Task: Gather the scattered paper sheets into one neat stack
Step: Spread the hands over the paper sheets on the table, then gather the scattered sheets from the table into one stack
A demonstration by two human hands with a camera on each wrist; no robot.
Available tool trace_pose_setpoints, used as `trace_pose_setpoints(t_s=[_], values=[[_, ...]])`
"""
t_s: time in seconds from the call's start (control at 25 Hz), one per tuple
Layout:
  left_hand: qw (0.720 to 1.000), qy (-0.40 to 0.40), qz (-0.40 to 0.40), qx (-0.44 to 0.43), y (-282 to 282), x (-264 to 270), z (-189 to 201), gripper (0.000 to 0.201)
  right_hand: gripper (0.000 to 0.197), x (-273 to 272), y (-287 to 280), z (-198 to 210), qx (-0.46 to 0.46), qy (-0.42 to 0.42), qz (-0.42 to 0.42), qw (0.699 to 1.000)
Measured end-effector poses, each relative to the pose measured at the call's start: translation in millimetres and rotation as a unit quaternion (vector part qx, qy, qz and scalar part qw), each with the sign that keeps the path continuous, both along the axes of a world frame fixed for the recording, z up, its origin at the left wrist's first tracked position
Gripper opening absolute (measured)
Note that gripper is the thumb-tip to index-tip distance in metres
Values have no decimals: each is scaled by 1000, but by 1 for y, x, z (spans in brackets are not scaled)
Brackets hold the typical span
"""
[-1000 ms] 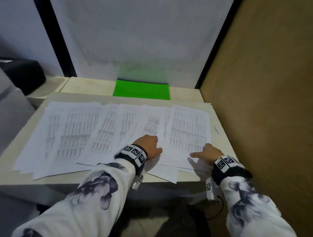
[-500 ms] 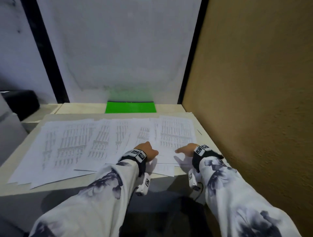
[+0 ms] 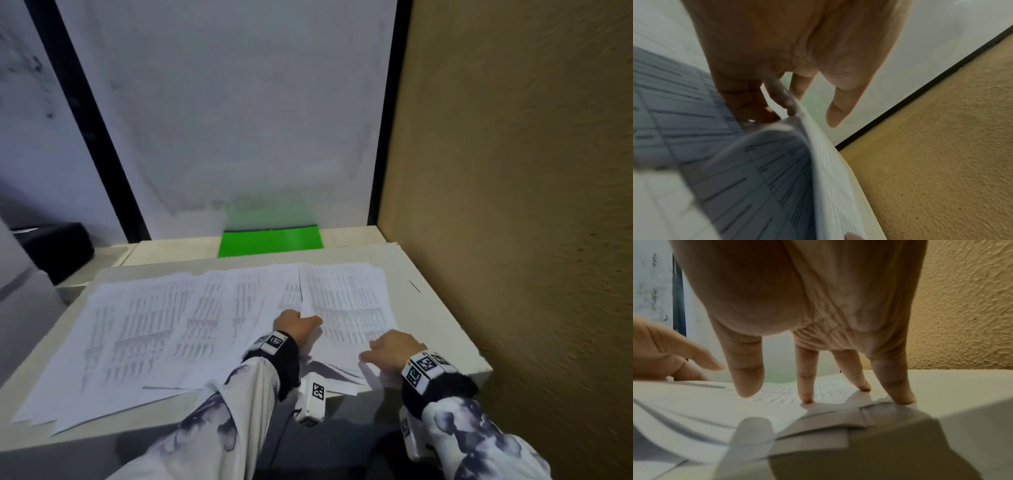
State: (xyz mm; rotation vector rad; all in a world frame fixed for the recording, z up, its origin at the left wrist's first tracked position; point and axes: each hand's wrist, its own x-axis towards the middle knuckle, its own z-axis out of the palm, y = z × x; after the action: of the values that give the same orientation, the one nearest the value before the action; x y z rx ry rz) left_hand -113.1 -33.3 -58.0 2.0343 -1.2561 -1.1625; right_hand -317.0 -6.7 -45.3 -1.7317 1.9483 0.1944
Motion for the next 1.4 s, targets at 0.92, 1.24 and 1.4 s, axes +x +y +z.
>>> trace_pose_setpoints(t_s=[0.92, 1.24, 1.4], values=[[894, 214, -190, -345, 35, 48, 99, 60, 51, -21, 11, 60, -13, -742, -204, 638], [918, 164, -54, -356, 28, 80, 86, 35, 23, 31, -6, 78, -277, -618, -97, 729], [892, 232, 11, -387, 21, 61, 103, 37, 22, 36, -6, 79, -321, -615, -86, 715]])
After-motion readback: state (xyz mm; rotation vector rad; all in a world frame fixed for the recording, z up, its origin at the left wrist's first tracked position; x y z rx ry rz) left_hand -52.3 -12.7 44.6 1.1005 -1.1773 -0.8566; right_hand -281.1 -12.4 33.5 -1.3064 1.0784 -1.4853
